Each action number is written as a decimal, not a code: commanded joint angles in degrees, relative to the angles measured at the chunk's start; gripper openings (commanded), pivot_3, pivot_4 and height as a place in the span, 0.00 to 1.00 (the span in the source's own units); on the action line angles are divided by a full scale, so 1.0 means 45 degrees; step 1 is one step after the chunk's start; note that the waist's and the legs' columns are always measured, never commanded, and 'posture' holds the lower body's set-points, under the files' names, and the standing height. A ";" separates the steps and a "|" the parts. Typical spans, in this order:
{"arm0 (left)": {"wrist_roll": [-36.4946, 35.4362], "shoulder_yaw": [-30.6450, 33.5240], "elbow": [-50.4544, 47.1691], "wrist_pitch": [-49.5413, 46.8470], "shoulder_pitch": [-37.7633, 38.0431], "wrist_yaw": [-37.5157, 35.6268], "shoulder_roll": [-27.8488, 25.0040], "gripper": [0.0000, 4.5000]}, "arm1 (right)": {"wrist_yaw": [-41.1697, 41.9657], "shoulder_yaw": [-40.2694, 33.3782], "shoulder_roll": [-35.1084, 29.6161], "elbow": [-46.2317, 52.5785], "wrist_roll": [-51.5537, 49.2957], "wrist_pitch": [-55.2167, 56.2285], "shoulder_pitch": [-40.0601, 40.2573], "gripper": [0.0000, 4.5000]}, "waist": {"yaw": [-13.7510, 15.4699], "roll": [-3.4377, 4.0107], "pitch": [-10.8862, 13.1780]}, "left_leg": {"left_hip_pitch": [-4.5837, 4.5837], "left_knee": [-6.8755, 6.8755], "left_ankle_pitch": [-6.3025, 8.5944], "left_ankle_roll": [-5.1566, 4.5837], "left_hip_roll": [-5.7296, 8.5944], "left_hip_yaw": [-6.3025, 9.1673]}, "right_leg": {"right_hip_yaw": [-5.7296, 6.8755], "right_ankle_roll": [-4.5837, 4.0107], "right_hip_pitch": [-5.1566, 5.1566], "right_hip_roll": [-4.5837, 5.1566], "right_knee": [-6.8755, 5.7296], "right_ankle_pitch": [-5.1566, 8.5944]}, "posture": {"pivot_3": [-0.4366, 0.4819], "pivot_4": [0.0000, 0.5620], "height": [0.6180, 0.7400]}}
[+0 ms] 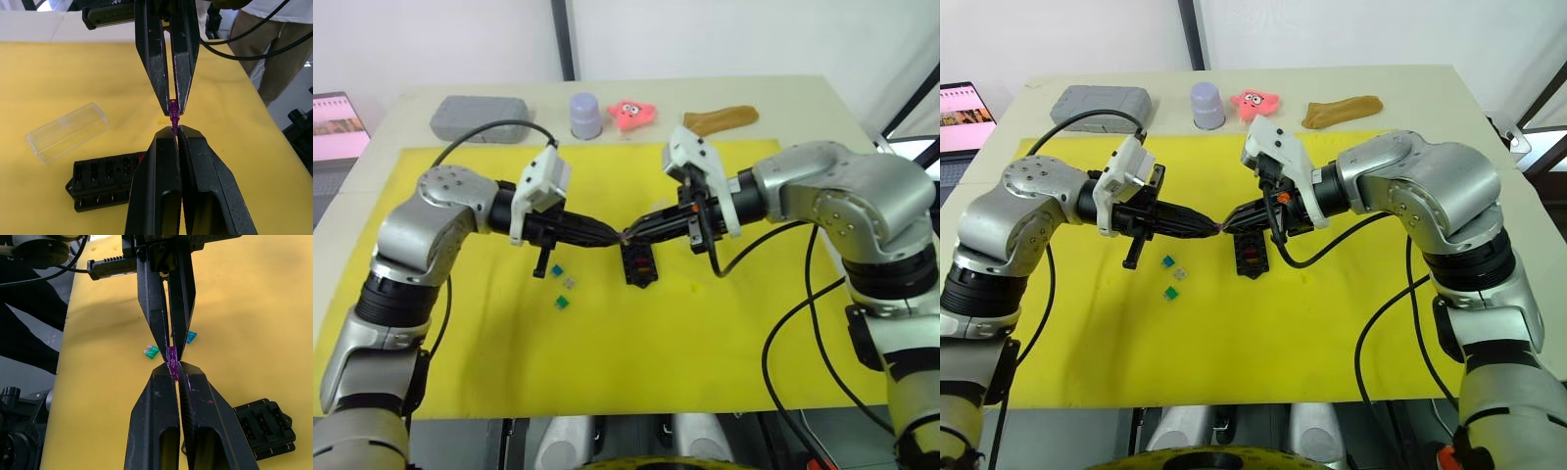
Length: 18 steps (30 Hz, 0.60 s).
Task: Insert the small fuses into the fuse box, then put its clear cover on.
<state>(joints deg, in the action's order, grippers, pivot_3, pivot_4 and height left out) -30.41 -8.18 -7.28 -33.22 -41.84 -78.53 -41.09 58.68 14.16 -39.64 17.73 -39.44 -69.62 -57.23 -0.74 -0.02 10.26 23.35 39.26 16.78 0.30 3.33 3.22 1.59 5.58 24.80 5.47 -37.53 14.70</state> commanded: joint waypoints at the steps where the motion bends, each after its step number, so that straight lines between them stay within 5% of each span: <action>1: 0.0133 0.0017 -0.0187 -0.0250 -0.0299 0.0265 -0.0131 0.00 | -0.0008 -0.0224 -0.0057 0.0445 -0.0161 0.0098 -0.0335 0.01 | 0.0003 0.0000 0.0000 | 0.0000 0.0000 0.0000 0.0000 0.0000 0.0000 | 0.0000 0.0000 0.0000 0.0000 0.0000 0.0000 | 0.48 0.27 0.92; 3: 0.0422 -0.0161 -0.0092 -0.0642 -0.0448 0.0575 -0.0271 0.00 | -0.0010 -0.0171 -0.0103 0.0468 -0.0109 0.0124 -0.0389 0.01 | 0.0008 0.0000 0.0000 | 0.0000 0.0000 0.0000 0.0000 0.0000 0.0000 | 0.0000 0.0000 0.0000 0.0000 0.0000 0.0000 | 0.48 0.27 0.92; 6: 0.1549 -0.0750 0.0126 -0.0203 -0.0425 0.0721 -0.0752 0.22 | 0.0206 0.0402 -0.0468 0.0592 0.0549 0.0855 -0.0439 0.00 | -0.0004 0.0000 0.0000 | 0.0000 0.0000 0.0000 0.0000 0.0002 -0.0001 | 0.0001 0.0000 -0.0001 -0.0012 -0.0001 0.0000 | 0.48 0.27 0.92; 13: 0.3757 -0.1844 0.0860 0.2294 0.0809 0.0502 -0.1452 0.99 | 0.1023 0.2962 -0.1168 0.0028 0.3901 0.4784 0.0002 0.00 | -0.0036 0.0000 0.0000 | -0.0001 -0.0002 0.0004 -0.0007 -0.0002 -0.0006 | 0.0011 0.0002 0.0007 -0.0032 -0.0002 0.0001 | 0.48 0.27 0.92; 18: 0.4425 -0.2037 0.1251 0.3029 0.1233 0.1178 -0.0706 0.99 | 0.1428 0.3901 -0.0803 -0.1142 0.5457 0.6245 0.0008 0.00 | 0.0048 -0.0002 0.0001 | 0.0005 0.0007 0.0000 -0.0002 0.0003 -0.0005 | 0.0012 0.0002 0.0003 -0.0027 -0.0004 0.0001 | 0.48 0.27 0.92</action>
<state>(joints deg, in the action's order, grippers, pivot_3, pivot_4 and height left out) -11.59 -17.33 -1.04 -21.46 -36.19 -74.41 -44.71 64.33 31.97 -43.53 12.89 -16.84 -43.72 -56.38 -0.52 -0.03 10.27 23.38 39.30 16.78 0.29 3.35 3.20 1.64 5.59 24.81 5.36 -37.55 14.70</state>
